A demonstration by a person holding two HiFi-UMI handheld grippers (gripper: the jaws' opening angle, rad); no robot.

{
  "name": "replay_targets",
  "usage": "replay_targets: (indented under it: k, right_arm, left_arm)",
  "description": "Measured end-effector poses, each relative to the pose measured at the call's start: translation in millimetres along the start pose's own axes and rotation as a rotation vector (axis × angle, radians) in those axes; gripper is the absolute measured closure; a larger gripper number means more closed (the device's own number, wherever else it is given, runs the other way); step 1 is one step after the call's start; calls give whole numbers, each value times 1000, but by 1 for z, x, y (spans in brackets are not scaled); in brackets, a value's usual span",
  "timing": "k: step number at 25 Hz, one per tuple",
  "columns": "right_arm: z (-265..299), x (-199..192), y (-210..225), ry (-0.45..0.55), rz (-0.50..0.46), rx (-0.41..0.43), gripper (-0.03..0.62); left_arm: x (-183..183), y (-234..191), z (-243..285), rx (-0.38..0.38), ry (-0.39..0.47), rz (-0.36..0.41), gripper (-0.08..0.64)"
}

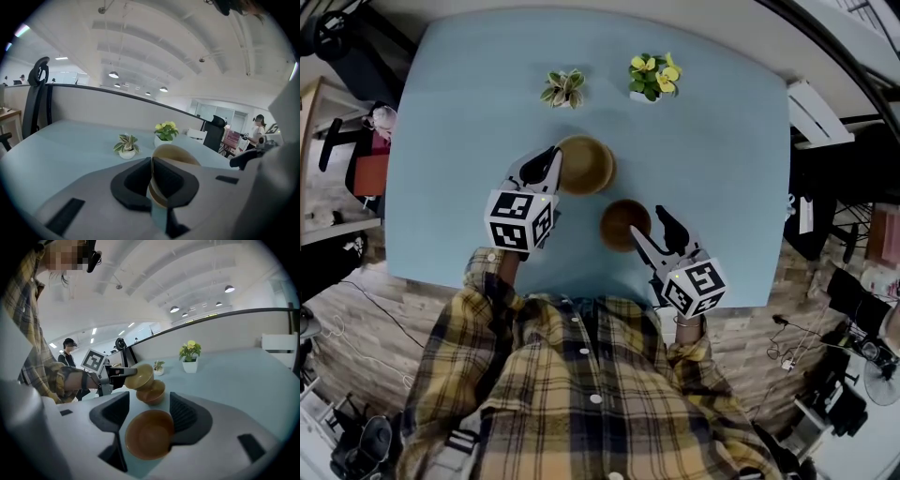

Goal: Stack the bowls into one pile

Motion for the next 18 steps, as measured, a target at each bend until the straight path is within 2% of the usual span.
replay_targets:
  k: [10, 18]
  right_arm:
    - [1, -4, 8, -13, 31, -14, 322]
    - [4, -7, 8, -26, 42, -7, 322]
  left_arm:
    - [-14, 8, 35, -13, -49, 18, 552]
    - [-23, 11, 43, 0, -82, 73, 551]
Point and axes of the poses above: the fingertips, and each gripper's own axes: z forward along the fingers, y to its right, x out of its top, the point moved 7 cm from there along -z, backward along the fingers, and after that the axes turned 8 degrees about z, right-handed, at the moved point
